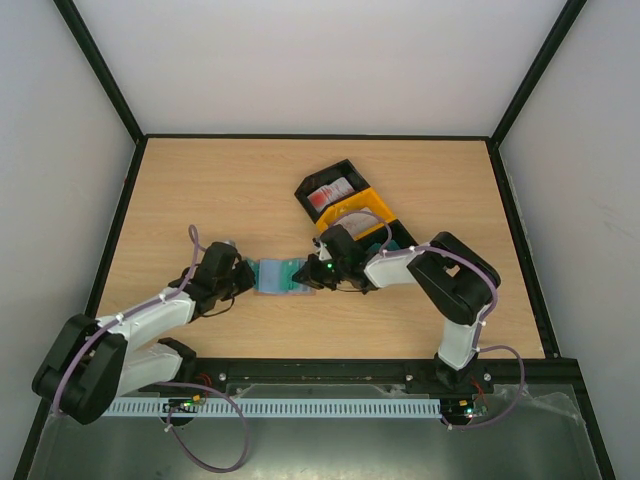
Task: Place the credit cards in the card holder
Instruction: Insert the credit card into the card holder.
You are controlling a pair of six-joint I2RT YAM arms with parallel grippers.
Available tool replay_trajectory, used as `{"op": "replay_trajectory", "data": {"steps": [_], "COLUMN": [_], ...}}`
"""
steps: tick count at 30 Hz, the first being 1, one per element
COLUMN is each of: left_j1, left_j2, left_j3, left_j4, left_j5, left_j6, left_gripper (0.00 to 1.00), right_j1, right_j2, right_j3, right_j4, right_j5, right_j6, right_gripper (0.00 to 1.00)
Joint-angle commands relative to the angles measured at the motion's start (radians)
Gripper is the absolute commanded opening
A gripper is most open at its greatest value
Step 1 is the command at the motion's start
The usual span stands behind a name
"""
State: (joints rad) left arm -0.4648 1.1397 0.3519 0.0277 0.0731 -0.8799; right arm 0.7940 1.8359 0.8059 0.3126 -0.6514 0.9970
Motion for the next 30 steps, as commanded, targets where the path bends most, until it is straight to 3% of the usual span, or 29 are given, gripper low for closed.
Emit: {"op": "replay_trajectory", "data": {"steps": [1, 13, 21, 30], "left_j1": [-0.010, -0.026, -0.025, -0.025], "left_j2": [-0.014, -0.073, -0.233, -0.111], "left_j3": [-0.019, -0.033, 0.107, 0.044], "left_j4": [-0.043, -0.098, -0.237, -0.124], "left_j5": [-0.011, -0.050, -0.056, 0.001], "left_j6": [-0.002, -0.008, 0.052, 0.077], "left_gripper": [0.03, 0.03, 0.02, 0.03], "right_j1": [0.020, 0.024, 0.024, 0.024], "right_j2": [0.034, 0.043, 0.049, 0.047], "right_j3": [-0.029, -0.058, -0.068, -0.078], "right_j4": [0.054, 0.132, 0.101, 0.117], "right_j5": [-0.043, -0.037, -0.041, -0.042], "right_j6": [0.041, 0.093, 0.050, 0.060], "right_gripper": [0.02, 0.02, 0.02, 0.02]}}
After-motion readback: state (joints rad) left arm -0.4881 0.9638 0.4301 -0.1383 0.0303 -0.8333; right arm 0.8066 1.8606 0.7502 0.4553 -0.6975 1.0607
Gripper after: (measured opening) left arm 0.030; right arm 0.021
